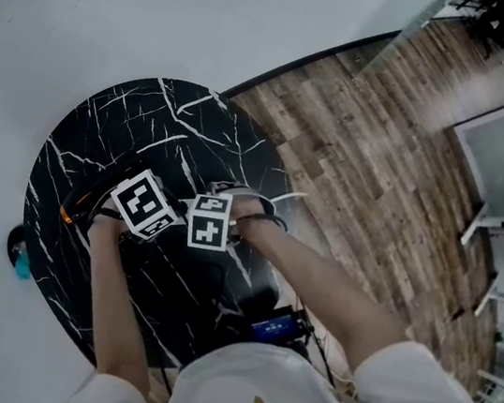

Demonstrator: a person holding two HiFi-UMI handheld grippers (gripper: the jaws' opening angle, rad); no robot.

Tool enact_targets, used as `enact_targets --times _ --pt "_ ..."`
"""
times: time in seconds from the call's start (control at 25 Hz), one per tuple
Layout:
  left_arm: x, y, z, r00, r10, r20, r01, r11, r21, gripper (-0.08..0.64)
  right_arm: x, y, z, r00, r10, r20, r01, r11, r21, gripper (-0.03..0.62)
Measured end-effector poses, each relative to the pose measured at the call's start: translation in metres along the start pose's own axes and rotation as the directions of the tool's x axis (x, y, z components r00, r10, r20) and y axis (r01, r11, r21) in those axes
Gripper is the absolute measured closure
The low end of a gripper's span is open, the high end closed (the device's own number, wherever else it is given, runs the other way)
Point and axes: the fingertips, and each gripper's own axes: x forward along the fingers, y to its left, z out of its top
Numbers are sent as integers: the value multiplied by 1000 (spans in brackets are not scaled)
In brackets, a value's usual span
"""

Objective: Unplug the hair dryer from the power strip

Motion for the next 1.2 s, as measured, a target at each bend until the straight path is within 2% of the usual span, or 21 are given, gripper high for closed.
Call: enact_targets --times 0.12,0.44,0.64,0.72,0.8,0.84,0.92,1.04,1.08,1.16,1.2 --pt "-3 -7 -3 999 50 -12 -50 999 10 509 -1 0 1 1000 1 -1 -1 1000 -8 328" --pt "-9 -11 -5 997 75 31 -76 997 13 526 0 0 1 1000 3 -3 -3 1000 -11 328" --pt "-4 -19 -17 992 125 -12 -125 992 16 529 0 1 1 1000 -3 -14 3 1000 -24 327" --pt "-16 -24 -14 990 129 59 -130 991 13 547 1 1 3 1000 1 -20 -1 1000 -19 328" --pt "-43 -26 -2 973 142 182 -144 990 1 568 1 0 4 1000 5 -9 -6 1000 -16 328" --pt "-50 -21 0 966 170 194 -173 985 0 566 0 -2 3 1000 4 -3 -4 1000 -18 328" --pt "-43 -12 -4 964 214 159 -222 974 35 566 -1 -2 0 1000 5 5 -5 1000 -14 327" --pt "-22 -16 -13 972 195 132 -207 974 90 566 -1 2 1 999 9 33 -10 1000 3 327" --pt "-15 -16 -17 975 192 115 -203 975 91 547 -1 1 0 999 8 38 -8 1000 6 327" --pt "-3 -14 -25 977 197 88 -203 976 75 429 -1 1 1 999 6 40 -6 1000 4 327" --pt "1 -13 -26 976 200 87 -206 976 73 417 0 0 2 999 5 40 -5 1000 1 327"
